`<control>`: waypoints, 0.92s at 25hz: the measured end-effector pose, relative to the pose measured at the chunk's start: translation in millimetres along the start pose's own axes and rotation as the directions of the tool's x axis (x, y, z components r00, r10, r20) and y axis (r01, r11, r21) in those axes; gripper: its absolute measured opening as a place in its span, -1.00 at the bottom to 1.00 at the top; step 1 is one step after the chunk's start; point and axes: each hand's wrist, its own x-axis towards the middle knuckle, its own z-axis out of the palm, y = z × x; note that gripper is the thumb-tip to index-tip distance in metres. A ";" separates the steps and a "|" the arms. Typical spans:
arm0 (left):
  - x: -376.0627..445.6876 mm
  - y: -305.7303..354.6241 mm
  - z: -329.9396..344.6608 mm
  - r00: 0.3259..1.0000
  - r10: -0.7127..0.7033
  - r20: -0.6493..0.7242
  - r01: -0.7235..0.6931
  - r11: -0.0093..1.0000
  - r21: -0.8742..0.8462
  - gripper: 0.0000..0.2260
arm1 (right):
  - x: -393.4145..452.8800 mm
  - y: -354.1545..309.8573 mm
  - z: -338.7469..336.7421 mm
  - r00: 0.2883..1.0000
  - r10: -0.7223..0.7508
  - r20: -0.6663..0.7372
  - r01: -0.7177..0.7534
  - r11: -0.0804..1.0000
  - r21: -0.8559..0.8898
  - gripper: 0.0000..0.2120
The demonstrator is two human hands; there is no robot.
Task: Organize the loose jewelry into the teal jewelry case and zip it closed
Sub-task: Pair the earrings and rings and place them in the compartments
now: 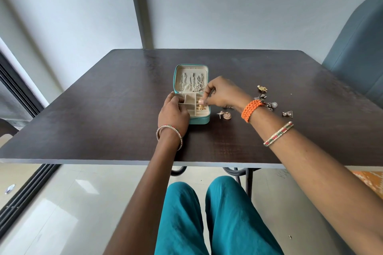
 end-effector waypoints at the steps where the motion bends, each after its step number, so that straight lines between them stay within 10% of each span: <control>1: 0.2 0.0 0.0 1.000 0.000 -0.001 0.000 1.000 0.001 -0.73 | 1.5 -0.6 1.3 1.000 0.004 0.010 -0.003 1.000 -0.013 -0.88; 10: 0.5 -0.6 0.6 1.000 0.000 -0.002 0.000 1.000 0.000 -0.72 | 4.5 -1.3 8.5 0.993 0.119 0.000 -0.119 0.989 0.088 -0.90; 23: -0.4 0.1 -0.8 1.000 0.009 -0.003 -0.009 1.000 0.007 -0.73 | 5.5 -16.0 -0.2 0.993 0.046 0.106 -0.023 0.978 -0.208 -0.95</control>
